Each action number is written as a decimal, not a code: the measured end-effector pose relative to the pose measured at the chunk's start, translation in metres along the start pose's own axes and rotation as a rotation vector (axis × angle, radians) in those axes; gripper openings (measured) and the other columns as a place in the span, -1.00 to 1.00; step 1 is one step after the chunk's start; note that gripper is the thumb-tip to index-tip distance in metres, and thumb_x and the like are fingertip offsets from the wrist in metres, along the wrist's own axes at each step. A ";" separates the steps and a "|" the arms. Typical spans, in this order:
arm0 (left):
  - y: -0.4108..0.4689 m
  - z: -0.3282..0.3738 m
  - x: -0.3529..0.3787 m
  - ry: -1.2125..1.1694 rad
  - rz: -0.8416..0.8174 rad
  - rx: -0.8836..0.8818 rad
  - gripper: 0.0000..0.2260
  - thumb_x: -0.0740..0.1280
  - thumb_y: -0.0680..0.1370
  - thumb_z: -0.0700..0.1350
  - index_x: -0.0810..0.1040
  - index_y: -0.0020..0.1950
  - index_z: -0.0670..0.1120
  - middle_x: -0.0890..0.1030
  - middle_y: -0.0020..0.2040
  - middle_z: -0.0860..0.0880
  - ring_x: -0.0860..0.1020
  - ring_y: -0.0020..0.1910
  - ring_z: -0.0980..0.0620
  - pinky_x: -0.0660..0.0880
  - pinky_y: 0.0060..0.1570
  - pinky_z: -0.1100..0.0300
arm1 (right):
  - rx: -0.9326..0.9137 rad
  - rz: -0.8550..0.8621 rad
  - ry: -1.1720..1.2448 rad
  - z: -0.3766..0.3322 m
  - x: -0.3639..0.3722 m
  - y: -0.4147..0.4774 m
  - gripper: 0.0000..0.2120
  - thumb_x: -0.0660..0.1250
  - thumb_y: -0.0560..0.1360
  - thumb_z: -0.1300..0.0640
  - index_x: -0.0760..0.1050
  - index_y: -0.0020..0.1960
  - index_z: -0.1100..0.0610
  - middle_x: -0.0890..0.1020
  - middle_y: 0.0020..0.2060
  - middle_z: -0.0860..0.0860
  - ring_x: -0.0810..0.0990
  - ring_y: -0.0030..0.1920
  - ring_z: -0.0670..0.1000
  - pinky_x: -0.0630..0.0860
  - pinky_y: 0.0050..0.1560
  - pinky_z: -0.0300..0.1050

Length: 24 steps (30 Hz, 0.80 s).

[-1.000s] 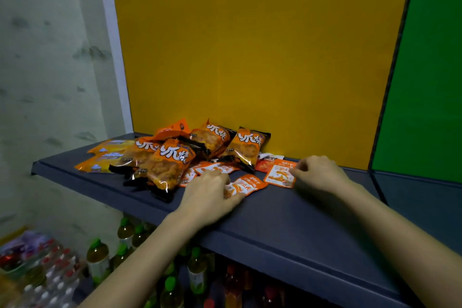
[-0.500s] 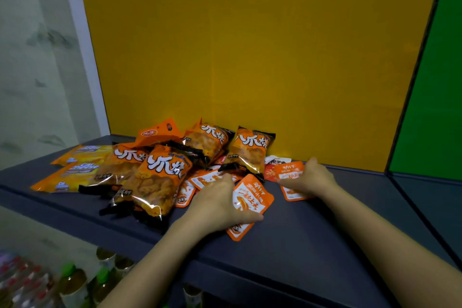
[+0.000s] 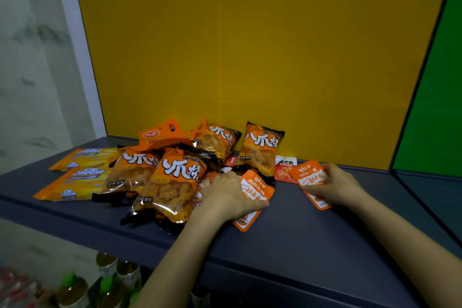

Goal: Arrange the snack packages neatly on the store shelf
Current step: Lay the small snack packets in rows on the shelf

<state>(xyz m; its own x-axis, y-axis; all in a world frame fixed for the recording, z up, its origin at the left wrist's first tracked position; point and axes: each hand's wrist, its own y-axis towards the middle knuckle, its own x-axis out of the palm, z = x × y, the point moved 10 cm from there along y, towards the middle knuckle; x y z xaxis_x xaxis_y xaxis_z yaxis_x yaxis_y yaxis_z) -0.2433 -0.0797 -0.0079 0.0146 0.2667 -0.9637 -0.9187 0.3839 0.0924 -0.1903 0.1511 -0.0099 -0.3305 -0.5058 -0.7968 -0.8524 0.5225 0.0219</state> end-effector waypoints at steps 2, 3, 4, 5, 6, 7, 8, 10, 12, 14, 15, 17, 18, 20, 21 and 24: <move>-0.006 0.004 0.001 0.033 0.045 0.026 -0.20 0.24 0.40 0.38 0.26 0.39 -0.18 0.37 0.38 -0.13 0.33 0.36 -0.11 0.20 0.36 0.01 | 0.007 0.005 0.002 -0.001 -0.002 -0.005 -0.33 0.45 0.39 -0.05 0.28 0.39 0.15 0.49 0.30 0.12 0.52 0.23 0.13 0.46 0.15 -0.01; -0.011 0.007 0.002 0.048 0.068 0.038 -0.20 0.21 0.41 0.38 0.24 0.41 -0.19 0.36 0.39 -0.14 0.32 0.36 -0.12 0.20 0.36 0.02 | 0.010 0.008 0.001 -0.001 -0.002 -0.007 -0.32 0.45 0.39 -0.05 0.26 0.40 0.15 0.48 0.31 0.13 0.52 0.23 0.14 0.46 0.15 -0.02; -0.015 0.009 0.003 0.055 0.087 0.048 -0.20 0.20 0.41 0.38 0.24 0.40 -0.19 0.37 0.38 -0.14 0.33 0.35 -0.12 0.21 0.35 0.02 | 0.013 0.012 -0.002 -0.001 -0.003 -0.009 -0.31 0.44 0.40 -0.04 0.25 0.41 0.15 0.47 0.32 0.13 0.52 0.23 0.14 0.46 0.13 -0.03; -0.019 0.013 0.004 0.055 0.106 0.063 -0.22 0.20 0.41 0.39 0.27 0.38 -0.18 0.39 0.36 -0.14 0.35 0.33 -0.11 0.23 0.33 0.03 | 0.015 0.015 -0.001 -0.001 -0.004 -0.010 -0.31 0.44 0.40 -0.04 0.25 0.41 0.15 0.47 0.32 0.13 0.52 0.23 0.14 0.45 0.13 -0.04; -0.022 0.016 0.004 0.047 0.122 0.080 -0.25 0.21 0.41 0.38 0.29 0.35 -0.16 0.41 0.33 -0.12 0.36 0.31 -0.11 0.25 0.30 0.04 | 0.015 0.018 0.001 -0.001 -0.004 -0.011 -0.31 0.44 0.40 -0.04 0.25 0.41 0.15 0.47 0.32 0.13 0.52 0.23 0.14 0.45 0.12 -0.05; -0.025 0.019 0.002 0.033 0.133 0.099 -0.28 0.23 0.40 0.38 0.30 0.32 -0.14 0.43 0.31 -0.10 0.37 0.29 -0.09 0.27 0.27 0.05 | 0.017 0.022 0.004 -0.001 -0.005 -0.011 -0.31 0.45 0.40 -0.03 0.25 0.41 0.15 0.47 0.33 0.13 0.52 0.22 0.14 0.45 0.13 -0.05; -0.028 0.023 0.000 0.014 0.143 0.117 -0.30 0.24 0.39 0.37 0.30 0.30 -0.13 0.43 0.29 -0.08 0.36 0.27 -0.08 0.28 0.25 0.06 | 0.018 0.025 0.007 -0.001 -0.005 -0.012 -0.30 0.45 0.39 -0.03 0.24 0.42 0.15 0.46 0.33 0.13 0.52 0.23 0.14 0.45 0.14 -0.04; -0.030 0.027 -0.005 -0.020 0.162 0.134 -0.31 0.27 0.38 0.36 0.31 0.28 -0.11 0.41 0.27 -0.06 0.35 0.27 -0.06 0.29 0.23 0.08 | 0.024 0.027 0.008 -0.001 -0.005 -0.013 -0.28 0.45 0.39 -0.03 0.23 0.43 0.15 0.45 0.35 0.14 0.51 0.24 0.14 0.45 0.15 -0.02; -0.028 0.026 -0.007 -0.036 0.159 0.111 -0.31 0.28 0.38 0.36 0.31 0.28 -0.12 0.39 0.28 -0.08 0.32 0.28 -0.07 0.29 0.24 0.08 | 0.030 0.026 0.000 -0.001 -0.005 -0.013 -0.27 0.45 0.39 -0.04 0.22 0.43 0.15 0.43 0.36 0.14 0.50 0.25 0.14 0.45 0.15 -0.01; -0.021 0.023 -0.006 -0.046 0.135 0.070 -0.29 0.28 0.38 0.36 0.31 0.28 -0.16 0.39 0.29 -0.12 0.32 0.29 -0.10 0.28 0.26 0.07 | 0.035 0.026 -0.003 0.000 -0.005 -0.014 -0.27 0.45 0.39 -0.05 0.23 0.43 0.15 0.43 0.36 0.14 0.51 0.25 0.14 0.46 0.15 0.00; -0.017 0.023 -0.004 -0.050 0.115 0.053 -0.28 0.28 0.39 0.35 0.30 0.29 -0.17 0.39 0.30 -0.13 0.31 0.31 -0.11 0.28 0.27 0.05 | 0.037 0.027 -0.003 0.000 -0.004 -0.014 -0.27 0.45 0.38 -0.05 0.23 0.42 0.15 0.43 0.36 0.14 0.51 0.24 0.14 0.47 0.14 0.00; -0.013 0.023 0.000 -0.060 0.068 0.023 -0.25 0.30 0.39 0.33 0.26 0.34 -0.19 0.37 0.35 -0.14 0.27 0.37 -0.14 0.26 0.31 0.00 | 0.036 0.031 -0.006 0.000 -0.004 -0.015 -0.28 0.45 0.38 -0.05 0.24 0.42 0.15 0.44 0.35 0.14 0.51 0.25 0.14 0.47 0.15 0.00; -0.011 0.023 0.001 -0.074 0.052 0.011 -0.23 0.33 0.38 0.31 0.23 0.36 -0.19 0.36 0.36 -0.15 0.26 0.39 -0.15 0.26 0.31 -0.02 | 0.032 0.034 -0.009 0.000 -0.005 -0.015 -0.29 0.45 0.39 -0.04 0.24 0.42 0.16 0.44 0.35 0.14 0.50 0.25 0.14 0.46 0.16 0.00; -0.008 0.023 0.002 -0.146 0.023 -0.008 -0.18 0.41 0.35 0.25 0.16 0.38 -0.19 0.36 0.37 -0.16 0.27 0.38 -0.16 0.33 0.26 -0.03 | 0.027 0.036 -0.015 -0.001 -0.005 -0.015 -0.29 0.45 0.39 -0.05 0.24 0.42 0.16 0.44 0.36 0.13 0.50 0.26 0.14 0.45 0.17 -0.01; -0.006 0.022 0.002 -0.194 0.001 -0.016 -0.14 0.46 0.33 0.21 0.12 0.40 -0.20 0.36 0.37 -0.17 0.30 0.37 -0.16 0.37 0.23 -0.02 | 0.026 0.035 -0.019 -0.001 -0.005 -0.015 -0.28 0.44 0.39 -0.05 0.24 0.42 0.16 0.44 0.36 0.13 0.50 0.26 0.14 0.45 0.16 -0.01; 0.001 0.018 0.004 -0.308 -0.088 -0.057 0.01 0.53 0.30 0.10 -0.04 0.47 -0.22 0.33 0.40 -0.20 0.33 0.37 -0.19 0.38 0.24 0.00 | 0.028 0.029 -0.017 -0.002 -0.004 -0.015 -0.27 0.44 0.39 -0.05 0.23 0.43 0.15 0.43 0.36 0.13 0.50 0.26 0.14 0.46 0.16 0.00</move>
<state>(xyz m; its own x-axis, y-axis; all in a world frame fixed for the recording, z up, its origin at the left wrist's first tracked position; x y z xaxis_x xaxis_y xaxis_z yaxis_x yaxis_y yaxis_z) -0.2368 -0.0626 -0.0075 0.2054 0.4930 -0.8455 -0.9293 0.3692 -0.0105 -0.1763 0.1440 -0.0055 -0.3474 -0.4786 -0.8064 -0.8310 0.5556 0.0283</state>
